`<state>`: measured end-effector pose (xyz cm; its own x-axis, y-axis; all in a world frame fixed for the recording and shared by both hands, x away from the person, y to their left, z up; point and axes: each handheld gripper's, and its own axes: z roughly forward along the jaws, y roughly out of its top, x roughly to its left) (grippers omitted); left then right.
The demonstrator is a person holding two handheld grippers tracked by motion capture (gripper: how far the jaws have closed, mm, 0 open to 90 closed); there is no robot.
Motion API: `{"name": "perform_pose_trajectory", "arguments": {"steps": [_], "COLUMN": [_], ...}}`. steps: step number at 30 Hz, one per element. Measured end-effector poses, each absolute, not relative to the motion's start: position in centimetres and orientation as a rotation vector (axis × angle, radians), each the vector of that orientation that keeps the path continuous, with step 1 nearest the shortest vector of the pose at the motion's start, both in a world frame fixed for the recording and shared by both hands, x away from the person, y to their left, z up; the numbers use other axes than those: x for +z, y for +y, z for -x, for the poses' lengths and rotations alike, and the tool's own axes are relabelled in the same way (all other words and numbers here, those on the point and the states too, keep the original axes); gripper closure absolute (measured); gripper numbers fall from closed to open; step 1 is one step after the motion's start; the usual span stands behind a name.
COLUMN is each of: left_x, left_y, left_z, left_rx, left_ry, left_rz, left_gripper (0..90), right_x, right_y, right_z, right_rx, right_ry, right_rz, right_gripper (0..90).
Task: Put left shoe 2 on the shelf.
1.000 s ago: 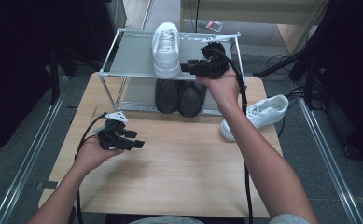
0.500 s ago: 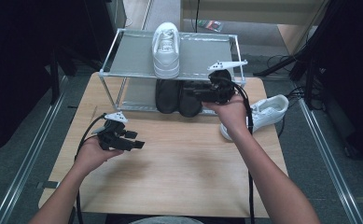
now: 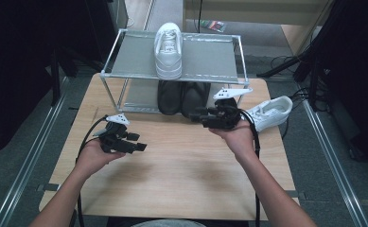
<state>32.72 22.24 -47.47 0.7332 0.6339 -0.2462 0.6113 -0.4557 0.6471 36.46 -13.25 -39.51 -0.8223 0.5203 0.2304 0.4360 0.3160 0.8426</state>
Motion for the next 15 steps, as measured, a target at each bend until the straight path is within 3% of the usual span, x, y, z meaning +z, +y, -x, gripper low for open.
{"name": "perform_pose_trajectory", "arguments": {"steps": [15], "left_x": [-47.3], "left_y": [22.0], "left_z": [-32.8], "left_rx": [0.027], "left_ry": [0.925], "left_rz": [-2.181], "left_gripper": [39.8], "right_x": [-43.9], "right_y": [-15.1], "right_z": [-34.0], "right_rx": [1.535], "right_ry": [2.490], "right_rz": [-0.915], "right_gripper": [61.7]}}
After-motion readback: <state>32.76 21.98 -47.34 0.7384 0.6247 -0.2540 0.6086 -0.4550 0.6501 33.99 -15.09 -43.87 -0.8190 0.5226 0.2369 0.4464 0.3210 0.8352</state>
